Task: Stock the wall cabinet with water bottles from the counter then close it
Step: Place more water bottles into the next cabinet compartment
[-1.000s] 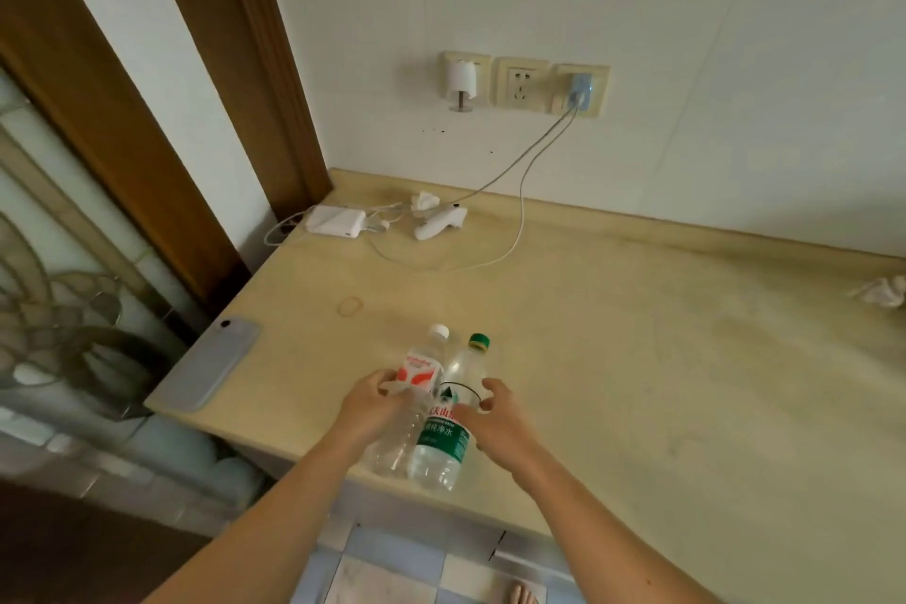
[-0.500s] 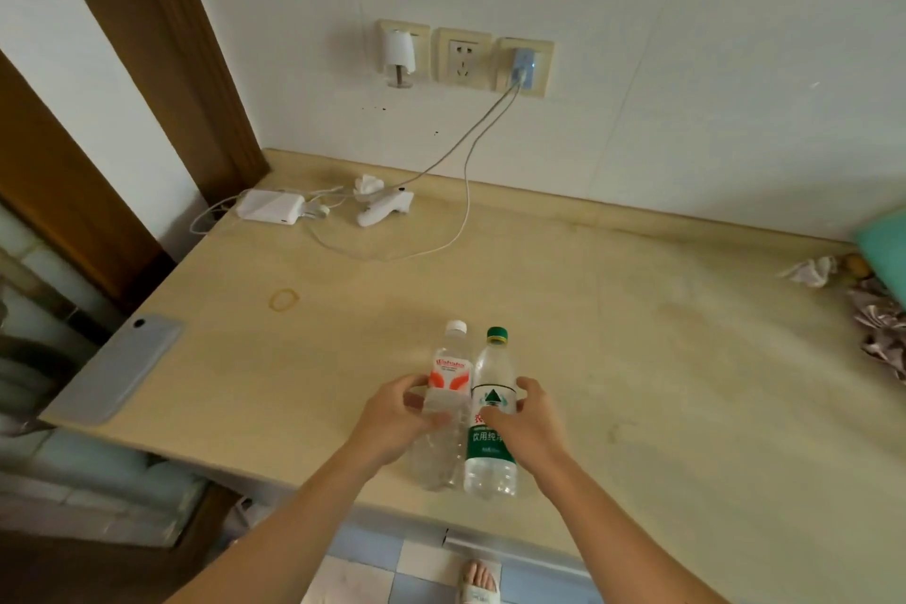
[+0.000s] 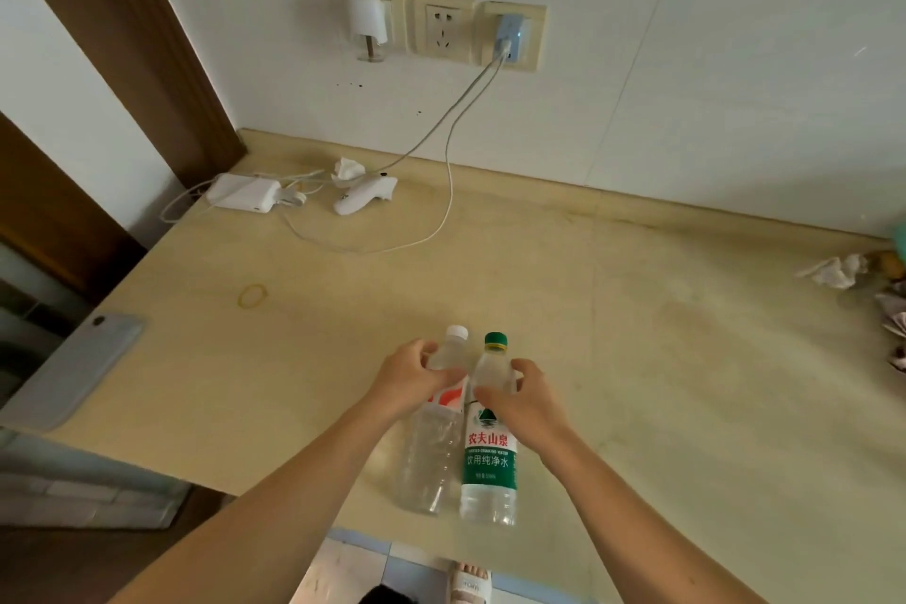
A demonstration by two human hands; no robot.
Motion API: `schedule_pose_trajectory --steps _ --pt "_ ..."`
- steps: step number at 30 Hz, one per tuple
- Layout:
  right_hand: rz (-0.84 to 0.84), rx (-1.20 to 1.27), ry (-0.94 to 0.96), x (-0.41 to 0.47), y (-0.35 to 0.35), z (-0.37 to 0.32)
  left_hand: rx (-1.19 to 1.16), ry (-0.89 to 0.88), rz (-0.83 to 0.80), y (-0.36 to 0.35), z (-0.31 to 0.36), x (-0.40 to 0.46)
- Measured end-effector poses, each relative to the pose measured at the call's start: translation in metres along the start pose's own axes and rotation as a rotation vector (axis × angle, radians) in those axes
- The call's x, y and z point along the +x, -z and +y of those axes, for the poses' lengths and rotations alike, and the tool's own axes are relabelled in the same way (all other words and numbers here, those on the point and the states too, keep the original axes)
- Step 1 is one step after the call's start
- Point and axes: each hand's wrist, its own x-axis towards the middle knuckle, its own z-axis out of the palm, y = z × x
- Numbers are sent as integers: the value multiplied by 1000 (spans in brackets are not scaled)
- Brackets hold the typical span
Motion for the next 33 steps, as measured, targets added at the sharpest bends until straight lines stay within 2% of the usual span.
schedule_pose_trajectory --steps 5,8,14,18,24,26,30,33 --pt "0 22 -27 7 -2 -4 -6 -18 5 -2 1 4" --pt "23 101 -22 6 5 -2 -44 -21 -53 -1 0 7" --pt "175 143 181 -1 32 -36 -147 7 -133 27 -2 9" --pt "264 77 345 -7 34 -52 -196 -207 -134 57 20 6" --pt "381 77 433 -5 20 -51 30 -531 18 84 51 -2" --pt "390 74 445 -3 18 -50 95 -613 16 85 49 -5" --pt "373 31 463 -3 16 -50 77 -679 43 90 37 -5" --pt "366 92 445 -5 13 -46 22 -645 58 95 26 -5"
